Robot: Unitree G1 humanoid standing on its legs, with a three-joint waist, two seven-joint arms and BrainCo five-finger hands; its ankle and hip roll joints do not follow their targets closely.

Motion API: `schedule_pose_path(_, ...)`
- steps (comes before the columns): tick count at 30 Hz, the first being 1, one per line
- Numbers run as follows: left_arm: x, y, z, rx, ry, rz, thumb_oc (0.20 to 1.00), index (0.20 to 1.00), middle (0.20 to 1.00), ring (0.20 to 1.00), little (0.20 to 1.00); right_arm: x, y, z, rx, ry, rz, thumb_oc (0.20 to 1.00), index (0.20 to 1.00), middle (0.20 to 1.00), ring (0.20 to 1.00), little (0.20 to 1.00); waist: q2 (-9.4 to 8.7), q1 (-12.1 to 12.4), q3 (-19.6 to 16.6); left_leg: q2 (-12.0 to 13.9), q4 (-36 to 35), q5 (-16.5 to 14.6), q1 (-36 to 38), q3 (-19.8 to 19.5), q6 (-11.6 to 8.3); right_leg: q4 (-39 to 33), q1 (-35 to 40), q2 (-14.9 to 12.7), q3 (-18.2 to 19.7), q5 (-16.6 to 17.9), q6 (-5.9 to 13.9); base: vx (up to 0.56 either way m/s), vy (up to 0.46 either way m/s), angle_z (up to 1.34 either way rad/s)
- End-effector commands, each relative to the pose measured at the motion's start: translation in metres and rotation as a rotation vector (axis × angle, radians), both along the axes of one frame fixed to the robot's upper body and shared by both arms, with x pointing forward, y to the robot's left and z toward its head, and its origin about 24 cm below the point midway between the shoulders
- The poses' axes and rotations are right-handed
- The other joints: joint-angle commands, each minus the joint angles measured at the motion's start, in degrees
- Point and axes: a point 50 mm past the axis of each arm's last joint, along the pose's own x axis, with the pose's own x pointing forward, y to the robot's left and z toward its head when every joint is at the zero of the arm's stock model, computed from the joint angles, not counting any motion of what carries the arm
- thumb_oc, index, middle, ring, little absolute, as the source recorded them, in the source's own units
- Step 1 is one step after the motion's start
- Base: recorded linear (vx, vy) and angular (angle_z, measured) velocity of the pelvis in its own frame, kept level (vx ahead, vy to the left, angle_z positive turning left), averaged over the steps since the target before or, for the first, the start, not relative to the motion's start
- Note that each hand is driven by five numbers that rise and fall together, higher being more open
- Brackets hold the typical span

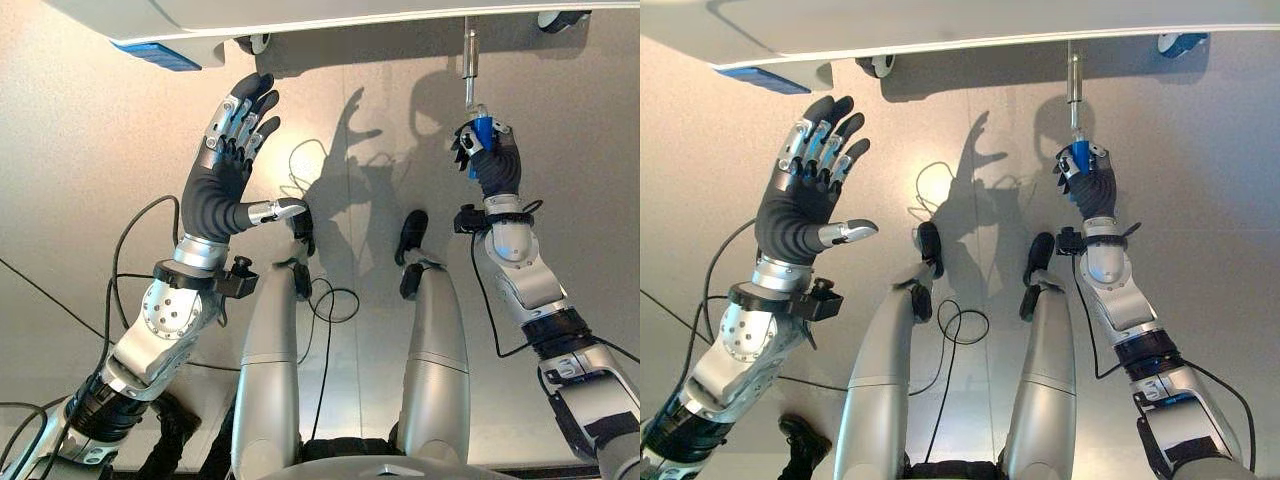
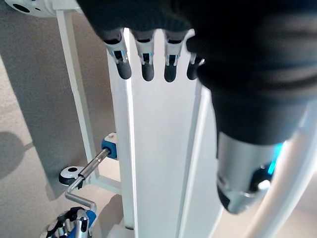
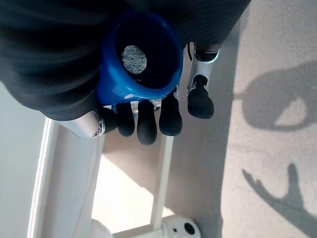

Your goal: Raise the hospital bed

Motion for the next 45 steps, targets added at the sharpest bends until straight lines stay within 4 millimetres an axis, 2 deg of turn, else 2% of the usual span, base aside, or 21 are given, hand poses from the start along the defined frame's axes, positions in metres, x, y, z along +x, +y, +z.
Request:
schedule_pose_path(1,-0.018,-0.008,0.012,-0.079,-0.094,-0.068,1.000,1.000,1.000,1.000,1.000,-0.020,-0.081,0.077,0.166,-0.364,-0.374,0.200,0.200,0.200,0.200,0.200,2.77,-1.8,-1.5,1.2,-4.7,2.0,1.7,-4.5,-2.65,-3.3,0.1,1.3,0.1,5.6,0.76,0.00,0.000,0.00)
schedule_pose_path(6,-0.019,-0.009,0.012,-0.077,-0.096,-0.071,1.000,1.000,1.000,1.000,1.000,-0.012,-0.093,0.075,0.156,-0.317,-0.451,0.200,0.200,0.200,0.200,0.200,3.06,-1.6,-1.5,1.2,-4.5,1.9,1.4,-4.5,-2.61,-2.9,-0.4,1.4,0.3,5.5,0.67,0.00,0.000,0.00)
schedule_pose_path(8,-0.018,-0.011,0.011,-0.077,-0.089,-0.089,1.000,1.000,1.000,1.000,1.000,-0.001,-0.104,0.069,0.128,-0.238,-0.522,0.200,0.200,0.200,0.200,0.200,3.35,-1.4,-1.5,1.2,-4.4,1.9,1.0,-4.6,-2.67,-2.7,-0.7,1.4,0.3,5.4,0.59,0.00,0.000,0.00)
schedule_pose_path(10,-0.017,-0.014,0.007,-0.064,-0.058,-0.112,1.000,1.000,1.000,1.000,1.000,0.003,-0.107,0.062,0.116,-0.190,-0.538,0.200,0.200,0.200,0.200,0.200,3.40,-1.3,-1.5,1.1,-3.9,0.7,2.1,-4.9,-3.04,-2.0,0.4,1.4,0.6,4.2,0.96,0.02,-0.006,-0.01)
schedule_pose_path(11,-0.015,-0.014,0.009,-0.045,-0.067,-0.114,1.000,1.000,1.000,1.000,1.000,0.006,-0.107,0.064,0.115,-0.182,-0.529,0.200,0.200,0.200,0.200,0.200,3.43,-1.3,-1.5,1.2,-4.3,2.0,0.9,-4.6,-2.80,-2.6,-0.8,1.3,0.2,5.4,0.58,0.00,0.000,0.00)
schedule_pose_path(12,-0.015,-0.014,0.010,-0.045,-0.068,-0.114,1.000,1.000,1.000,1.000,1.000,0.006,-0.107,0.065,0.116,-0.183,-0.528,0.200,0.200,0.200,0.200,0.200,3.43,-1.4,-1.5,1.2,-4.3,2.0,0.8,-4.6,-2.80,-2.6,-0.9,1.3,0.2,5.4,0.58,0.00,0.000,0.00)
schedule_pose_path(14,-0.012,-0.013,0.008,0.026,-0.066,-0.097,1.000,1.000,1.000,1.000,1.000,0.009,-0.108,0.057,0.093,-0.137,-0.523,0.200,0.200,0.200,0.200,0.200,3.54,-1.4,-1.5,1.2,-3.6,0.3,2.2,-4.9,-3.21,-1.6,0.3,1.4,0.6,3.8,0.94,0.03,-0.001,0.00)
schedule_pose_path(15,-0.011,-0.012,0.012,0.038,-0.090,-0.091,1.000,1.000,1.000,1.000,1.000,0.010,-0.109,0.060,0.091,-0.140,-0.518,0.200,0.200,0.200,0.200,0.200,3.59,-1.3,-1.5,1.3,-4.1,1.9,0.7,-4.5,-2.87,-2.2,-1.1,1.3,0.2,5.2,0.50,0.02,0.006,-0.03)
schedule_pose_path(16,-0.010,-0.009,0.014,0.041,-0.099,-0.075,1.000,1.000,1.000,1.000,1.000,0.012,-0.111,0.052,0.080,-0.100,-0.518,0.200,0.200,0.200,0.200,0.200,3.65,-1.3,-1.5,1.2,-3.3,0.3,1.9,-4.8,-3.20,-1.2,0.0,1.4,0.6,3.8,0.87,-0.01,0.005,-0.04)
schedule_pose_path(18,-0.009,-0.008,0.014,0.040,-0.099,-0.075,1.000,1.000,1.000,1.000,1.000,0.014,-0.112,0.050,0.080,-0.082,-0.523,0.200,0.200,0.200,0.200,0.200,3.75,-1.2,-1.5,1.2,-3.3,0.3,1.7,-4.8,-3.21,-1.1,-0.2,1.4,0.5,3.8,0.90,0.01,0.006,-0.02)
schedule_pose_path(19,-0.008,-0.008,0.017,0.042,-0.104,-0.090,1.000,1.000,1.000,1.000,1.000,0.017,-0.118,0.046,0.085,-0.041,-0.539,0.200,0.200,0.200,0.200,0.200,4.00,-1.1,-1.5,1.3,-4.1,1.8,0.5,-4.3,-2.83,-2.0,-1.5,1.2,0.2,5.3,0.52,0.00,0.000,0.00)
schedule_pose_path(20,-0.009,-0.009,0.014,0.041,-0.085,-0.111,1.000,1.000,1.000,1.000,1.000,0.018,-0.119,0.041,0.083,-0.014,-0.539,0.200,0.200,0.200,0.200,0.200,4.04,-1.1,-1.5,1.2,-3.6,0.4,1.7,-4.7,-3.23,-1.3,-0.4,1.3,0.6,3.9,0.94,0.00,0.000,0.00)
schedule_pose_path(23,-0.006,-0.015,0.016,0.114,-0.062,-0.185,1.000,1.000,1.000,1.000,1.000,0.025,-0.123,0.038,0.065,0.045,-0.533,0.200,0.200,0.200,0.200,0.200,4.20,-1.2,-1.5,1.3,-4.1,2.0,0.0,-4.2,-2.91,-2.1,-1.9,1.3,0.4,5.5,0.47,-0.02,0.005,-0.01)
schedule_pose_path(24,-0.004,-0.016,0.014,0.137,-0.042,-0.206,1.000,1.000,1.000,1.000,1.000,0.026,-0.126,0.032,0.055,0.083,-0.537,0.200,0.200,0.200,0.200,0.200,4.23,-1.2,-1.5,1.3,-3.3,0.4,1.2,-4.6,-3.34,-1.2,-0.9,1.4,0.8,3.9,0.84,0.05,0.010,-0.01)
schedule_pose_path(26,-0.002,-0.020,0.015,0.169,-0.029,-0.250,1.000,1.000,1.000,1.000,1.000,0.029,-0.123,0.026,0.042,0.120,-0.512,0.200,0.200,0.200,0.200,0.200,4.22,-1.5,-1.5,1.3,-3.1,0.3,1.4,-4.4,-3.43,-1.0,-0.8,1.4,0.9,3.8,0.86,0.03,0.003,0.00)
schedule_pose_path(30,0.003,-0.021,0.019,0.188,-0.019,-0.288,1.000,1.000,1.000,1.000,1.000,0.032,-0.125,0.022,0.035,0.163,-0.496,0.200,0.200,0.200,0.200,0.200,4.28,-1.5,-1.5,1.4,-3.3,0.9,0.8,-4.2,-3.41,-1.2,-1.5,1.5,0.9,4.4,0.81,0.00,0.000,0.00)
schedule_pose_path(38,0.008,-0.024,0.023,0.176,-0.006,-0.339,1.000,1.000,1.000,1.000,1.000,0.030,-0.155,0.006,0.043,0.330,-0.596,0.200,0.200,0.200,0.200,0.200,5.31,-0.8,-1.5,1.2,-2.5,0.2,0.8,-4.3,-3.73,-0.5,-1.4,1.2,1.1,3.9,1.03,0.00,0.000,0.00)
schedule_pose_path(45,0.008,-0.033,0.025,0.177,-0.005,-0.399,1.000,1.000,1.000,1.000,1.000,0.034,-0.156,0.006,-0.084,0.437,-0.621,0.200,0.200,0.200,0.200,0.200,6.49,0.1,-1.5,1.1,-1.6,0.3,-0.4,-4.3,-3.71,0.4,-2.3,1.1,1.0,3.7,0.96,0.00,0.000,0.00)
